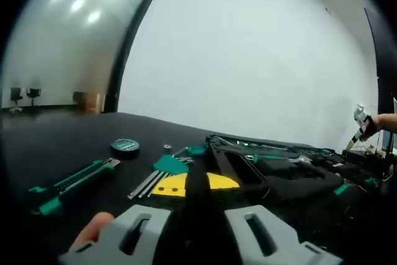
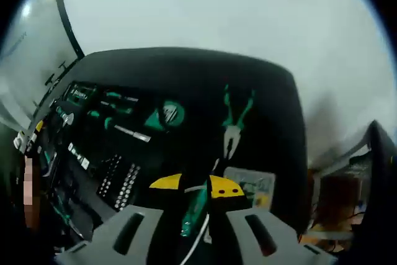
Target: Pick up the tools and put them into their designated positions in the toolbox.
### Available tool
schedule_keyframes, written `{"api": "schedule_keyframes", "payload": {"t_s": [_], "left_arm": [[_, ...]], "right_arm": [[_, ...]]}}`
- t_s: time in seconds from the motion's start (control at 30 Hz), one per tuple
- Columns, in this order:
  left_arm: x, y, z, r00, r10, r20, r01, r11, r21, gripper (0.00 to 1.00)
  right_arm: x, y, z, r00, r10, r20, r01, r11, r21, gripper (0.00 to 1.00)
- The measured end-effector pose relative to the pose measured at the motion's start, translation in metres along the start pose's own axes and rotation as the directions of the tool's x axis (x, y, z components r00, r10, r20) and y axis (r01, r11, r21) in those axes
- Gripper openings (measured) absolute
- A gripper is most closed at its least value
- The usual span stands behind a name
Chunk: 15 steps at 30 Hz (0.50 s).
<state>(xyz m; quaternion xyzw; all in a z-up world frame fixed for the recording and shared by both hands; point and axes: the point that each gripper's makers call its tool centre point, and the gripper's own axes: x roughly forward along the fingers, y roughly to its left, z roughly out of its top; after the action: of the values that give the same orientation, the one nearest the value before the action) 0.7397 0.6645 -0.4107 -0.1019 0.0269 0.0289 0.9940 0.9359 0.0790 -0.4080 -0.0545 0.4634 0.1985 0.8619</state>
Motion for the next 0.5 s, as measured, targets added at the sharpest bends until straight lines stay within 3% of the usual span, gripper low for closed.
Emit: {"api": "schedule_keyframes", "payload": {"t_s": [0.07,0.2,0.33,0.43,0.5], "left_arm": [[-0.001,-0.002,0.000,1.000,-0.001,0.000,0.001,1.000,0.001,0.13],[0.004,0.005,0.001,1.000,-0.004,-0.002,0.004,1.000,0.003,0.13],[0.011,0.016,0.002,1.000,-0.003,-0.003,0.003,1.000,0.003,0.13],[0.009,0.012,0.001,1.000,-0.005,-0.003,0.005,1.000,0.004,0.13],[0.004,0.005,0.001,1.000,-0.005,-0.003,0.005,1.000,0.008,0.13]], "right_arm": [[0.002,-0.004,-0.012,0.998,-0.030,-0.054,0.030,0.999,-0.011,0.21],[-0.003,-0.005,-0.019,0.995,-0.046,-0.085,0.049,0.998,0.040,0.20],[-0.020,-0.001,-0.018,0.995,-0.073,-0.071,0.074,0.997,0.008,0.16],[-0.038,-0.004,-0.014,0.993,-0.109,-0.044,0.106,0.991,-0.080,0.14],[-0.053,-0.003,-0.014,0.993,-0.112,-0.035,0.109,0.990,-0.084,0.10]]}}
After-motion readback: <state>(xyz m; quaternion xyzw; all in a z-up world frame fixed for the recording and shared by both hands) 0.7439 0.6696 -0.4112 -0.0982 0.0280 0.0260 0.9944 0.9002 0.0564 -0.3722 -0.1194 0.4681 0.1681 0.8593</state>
